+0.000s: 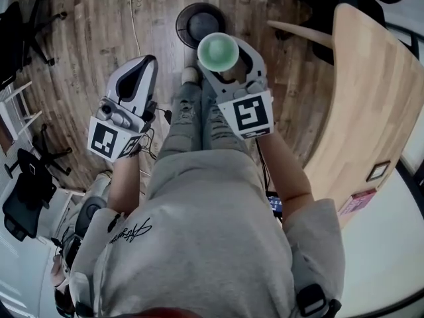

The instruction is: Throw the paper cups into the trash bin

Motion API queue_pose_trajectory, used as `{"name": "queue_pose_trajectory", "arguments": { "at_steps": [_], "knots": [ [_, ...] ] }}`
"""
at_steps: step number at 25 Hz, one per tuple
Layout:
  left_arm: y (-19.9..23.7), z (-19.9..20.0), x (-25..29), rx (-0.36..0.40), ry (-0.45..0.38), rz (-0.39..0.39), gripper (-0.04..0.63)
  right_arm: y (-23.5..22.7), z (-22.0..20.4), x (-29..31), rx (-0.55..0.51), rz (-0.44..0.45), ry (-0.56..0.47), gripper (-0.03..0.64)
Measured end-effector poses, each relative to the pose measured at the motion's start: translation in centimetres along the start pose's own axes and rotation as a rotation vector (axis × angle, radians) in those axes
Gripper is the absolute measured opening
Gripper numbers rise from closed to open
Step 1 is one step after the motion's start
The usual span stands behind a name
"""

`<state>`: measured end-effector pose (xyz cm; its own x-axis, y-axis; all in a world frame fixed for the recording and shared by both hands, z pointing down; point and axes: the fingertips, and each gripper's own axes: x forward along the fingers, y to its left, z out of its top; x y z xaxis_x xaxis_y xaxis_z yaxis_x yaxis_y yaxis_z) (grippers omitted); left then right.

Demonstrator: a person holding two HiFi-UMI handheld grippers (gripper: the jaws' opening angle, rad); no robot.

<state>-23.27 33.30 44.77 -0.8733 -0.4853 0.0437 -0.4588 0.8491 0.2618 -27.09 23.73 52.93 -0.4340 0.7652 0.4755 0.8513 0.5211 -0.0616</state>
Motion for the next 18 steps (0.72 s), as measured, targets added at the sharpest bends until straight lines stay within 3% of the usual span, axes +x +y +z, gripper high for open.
{"name": "queue_pose_trajectory", "arguments": {
  "at_steps": [18],
  "knots": [
    [2.8,-4.6,-0.4,-0.072,0.026,-0.024,0.003,1.0,-3.9,6.5,0.010,0.017,0.053,0.287]
  ]
}}
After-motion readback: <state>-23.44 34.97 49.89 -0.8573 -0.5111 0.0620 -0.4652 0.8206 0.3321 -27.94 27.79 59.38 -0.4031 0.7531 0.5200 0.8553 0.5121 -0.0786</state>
